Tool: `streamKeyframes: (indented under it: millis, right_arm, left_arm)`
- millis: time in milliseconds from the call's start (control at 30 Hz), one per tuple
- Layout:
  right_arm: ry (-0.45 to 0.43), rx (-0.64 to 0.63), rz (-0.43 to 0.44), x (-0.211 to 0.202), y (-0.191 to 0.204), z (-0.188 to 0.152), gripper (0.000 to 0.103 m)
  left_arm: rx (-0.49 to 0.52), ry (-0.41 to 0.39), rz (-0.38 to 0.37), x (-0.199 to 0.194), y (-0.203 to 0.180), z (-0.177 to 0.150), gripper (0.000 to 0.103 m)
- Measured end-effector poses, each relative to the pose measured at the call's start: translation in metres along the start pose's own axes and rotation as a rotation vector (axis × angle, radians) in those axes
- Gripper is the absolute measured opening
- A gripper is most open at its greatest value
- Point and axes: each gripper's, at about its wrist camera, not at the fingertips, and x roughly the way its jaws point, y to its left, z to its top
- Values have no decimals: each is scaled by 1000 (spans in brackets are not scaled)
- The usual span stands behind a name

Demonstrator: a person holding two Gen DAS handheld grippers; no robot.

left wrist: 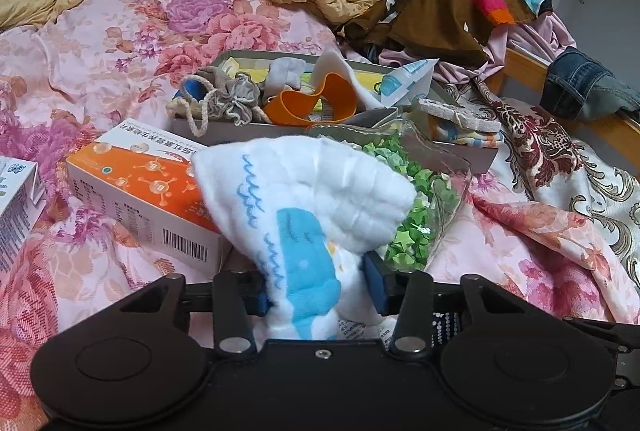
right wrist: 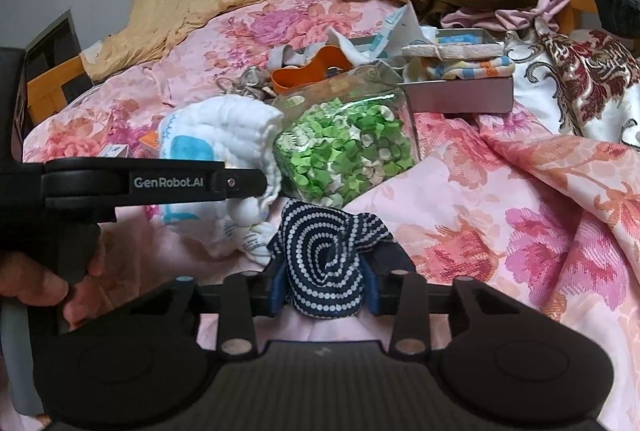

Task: Organize soft objects
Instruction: 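Grasp the white whale towel with the left tool while the right tool grasps the striped sock, then carry the towel with the left tool and the sock with the right tool over the tray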

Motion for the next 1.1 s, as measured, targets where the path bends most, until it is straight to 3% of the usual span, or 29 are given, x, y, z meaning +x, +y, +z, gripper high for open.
streamKeyframes:
  millis: [433, 600, 833, 1100]
  right_arm:
    - [-56, 1, -22, -9, 0, 0, 13]
    - [-137, -12, -38, -21, 2, 2, 11]
    - [-244, -25, -71, -35, -4, 17, 11]
    - [-349, -32, -74, -30, -22, 70, 11]
  left_arm:
    - [101, -20, 1, -9, -18, -3, 30]
    - [137, -67, 9, -19, -25, 4, 26]
    - [98, -137, -16, -34, -30, 24, 26]
    - [28, -186, -25, -29, -23, 69, 26]
